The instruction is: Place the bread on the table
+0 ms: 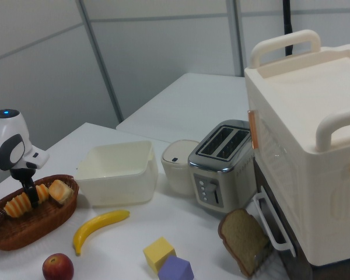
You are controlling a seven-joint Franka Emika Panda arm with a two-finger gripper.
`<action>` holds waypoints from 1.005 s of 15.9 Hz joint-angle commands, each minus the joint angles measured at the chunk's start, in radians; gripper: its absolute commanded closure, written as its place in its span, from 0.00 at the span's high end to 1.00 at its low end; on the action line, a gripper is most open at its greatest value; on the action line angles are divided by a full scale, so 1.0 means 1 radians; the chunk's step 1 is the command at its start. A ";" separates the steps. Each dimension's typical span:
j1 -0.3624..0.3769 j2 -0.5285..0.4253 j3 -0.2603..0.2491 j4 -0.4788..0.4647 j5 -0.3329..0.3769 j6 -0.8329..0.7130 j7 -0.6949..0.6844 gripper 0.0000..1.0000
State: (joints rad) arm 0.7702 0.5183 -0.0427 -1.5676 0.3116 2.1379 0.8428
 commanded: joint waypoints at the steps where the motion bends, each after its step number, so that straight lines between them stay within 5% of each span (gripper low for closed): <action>1: 0.020 -0.007 -0.008 -0.014 0.024 0.057 0.013 1.00; 11: 0.046 0.026 -0.008 -0.014 0.020 0.106 0.012 1.00; 13: 0.047 0.028 -0.008 -0.014 0.020 0.106 0.013 0.81; 16: 0.049 0.034 -0.008 -0.012 0.020 0.106 0.013 0.25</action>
State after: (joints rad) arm 0.8045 0.5522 -0.0424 -1.5701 0.3116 2.2206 0.8460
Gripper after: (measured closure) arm 0.145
